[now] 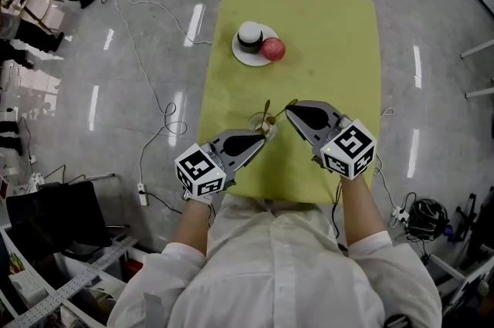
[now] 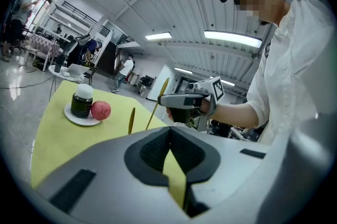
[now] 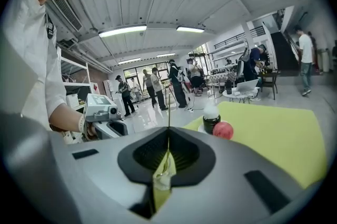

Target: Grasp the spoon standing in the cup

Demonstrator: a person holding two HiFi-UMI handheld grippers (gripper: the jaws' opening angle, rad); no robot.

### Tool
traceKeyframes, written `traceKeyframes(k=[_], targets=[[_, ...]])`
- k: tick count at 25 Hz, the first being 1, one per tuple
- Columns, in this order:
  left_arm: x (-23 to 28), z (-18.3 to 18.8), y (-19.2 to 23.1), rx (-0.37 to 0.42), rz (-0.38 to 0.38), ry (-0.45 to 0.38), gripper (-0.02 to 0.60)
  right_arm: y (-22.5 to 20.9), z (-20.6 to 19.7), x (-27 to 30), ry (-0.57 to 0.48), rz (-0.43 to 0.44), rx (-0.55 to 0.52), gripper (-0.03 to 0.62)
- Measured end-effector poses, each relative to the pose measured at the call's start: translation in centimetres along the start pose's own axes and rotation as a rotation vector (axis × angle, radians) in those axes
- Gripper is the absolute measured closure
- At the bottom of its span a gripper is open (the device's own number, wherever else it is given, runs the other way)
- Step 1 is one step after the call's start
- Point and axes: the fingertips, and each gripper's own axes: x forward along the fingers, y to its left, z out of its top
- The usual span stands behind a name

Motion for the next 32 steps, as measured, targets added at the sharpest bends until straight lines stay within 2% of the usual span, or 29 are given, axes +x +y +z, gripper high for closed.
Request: traceKeyframes(k=[14,26,32], targets=[[1.1,0.4,-0.1,0.014,-0.012,0.004,0.577,-0.7,0.5,-3.7,-0.040,-0.036,0.034,0.586],[1.5,0.4,-0.2,0.022,-0.010,0.003,0.577,-0.8,-6.8,-3.1,0.102,-0.013,0.159,0.586],[1.6,0.2,-0.4,0.020,-0.011,0.010,0.577,-1.2,-9.1,-2.7,0.152,0.005,0.216,0.586]])
